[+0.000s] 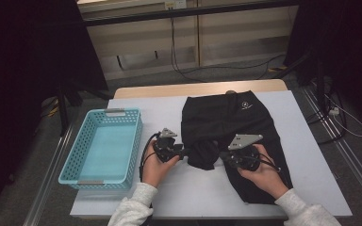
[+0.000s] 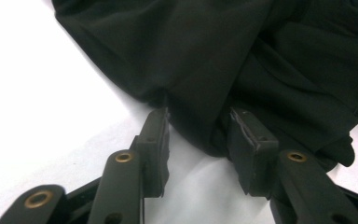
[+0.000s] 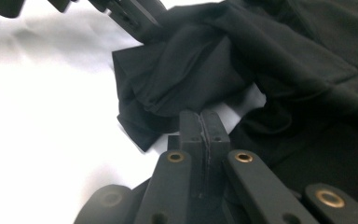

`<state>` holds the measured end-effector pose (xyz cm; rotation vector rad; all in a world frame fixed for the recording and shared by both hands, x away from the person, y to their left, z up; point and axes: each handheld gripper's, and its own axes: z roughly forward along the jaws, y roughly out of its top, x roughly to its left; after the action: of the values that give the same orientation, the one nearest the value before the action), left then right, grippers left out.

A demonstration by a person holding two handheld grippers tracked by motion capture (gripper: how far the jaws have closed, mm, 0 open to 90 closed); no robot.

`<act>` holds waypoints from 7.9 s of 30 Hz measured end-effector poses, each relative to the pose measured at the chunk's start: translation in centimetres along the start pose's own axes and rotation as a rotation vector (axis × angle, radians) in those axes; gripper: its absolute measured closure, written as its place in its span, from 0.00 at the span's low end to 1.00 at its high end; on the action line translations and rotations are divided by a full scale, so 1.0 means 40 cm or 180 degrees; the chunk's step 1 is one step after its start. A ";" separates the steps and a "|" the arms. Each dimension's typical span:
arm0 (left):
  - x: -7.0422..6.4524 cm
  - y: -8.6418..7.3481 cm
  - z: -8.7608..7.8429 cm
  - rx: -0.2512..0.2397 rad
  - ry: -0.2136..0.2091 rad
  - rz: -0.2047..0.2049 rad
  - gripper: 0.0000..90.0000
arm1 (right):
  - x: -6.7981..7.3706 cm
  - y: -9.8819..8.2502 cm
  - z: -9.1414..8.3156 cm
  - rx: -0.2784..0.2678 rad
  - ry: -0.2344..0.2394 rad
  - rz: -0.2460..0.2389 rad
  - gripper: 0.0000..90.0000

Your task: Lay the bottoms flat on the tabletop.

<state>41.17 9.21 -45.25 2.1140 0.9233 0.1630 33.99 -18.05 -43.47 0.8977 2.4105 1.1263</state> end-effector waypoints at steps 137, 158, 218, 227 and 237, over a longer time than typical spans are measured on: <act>-0.013 -0.027 -0.103 0.0081 0.0480 -0.0082 0.22 | 0.006 0.007 0.009 0.0099 0.0161 0.0183 0.99; -0.002 -0.072 -0.065 0.0156 0.0697 -0.0067 0.39 | 0.009 0.004 0.000 0.0100 0.0138 0.0140 0.99; -0.001 -0.050 -0.119 0.0027 0.0390 -0.0317 0.28 | 0.085 -0.006 0.065 0.0355 0.0305 -0.0211 0.97; -0.018 -0.055 -0.134 -0.0002 0.0352 -0.0273 0.28 | 0.023 0.023 0.017 -0.0037 0.0324 0.0192 0.98; -0.053 -0.072 -0.122 0.0014 0.0292 -0.0223 0.27 | 0.006 0.034 0.024 -0.0079 0.0246 0.0274 0.98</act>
<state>36.08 12.04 -43.68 2.0893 1.0512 0.2237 34.86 -16.69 -43.03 0.9755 2.4343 1.2410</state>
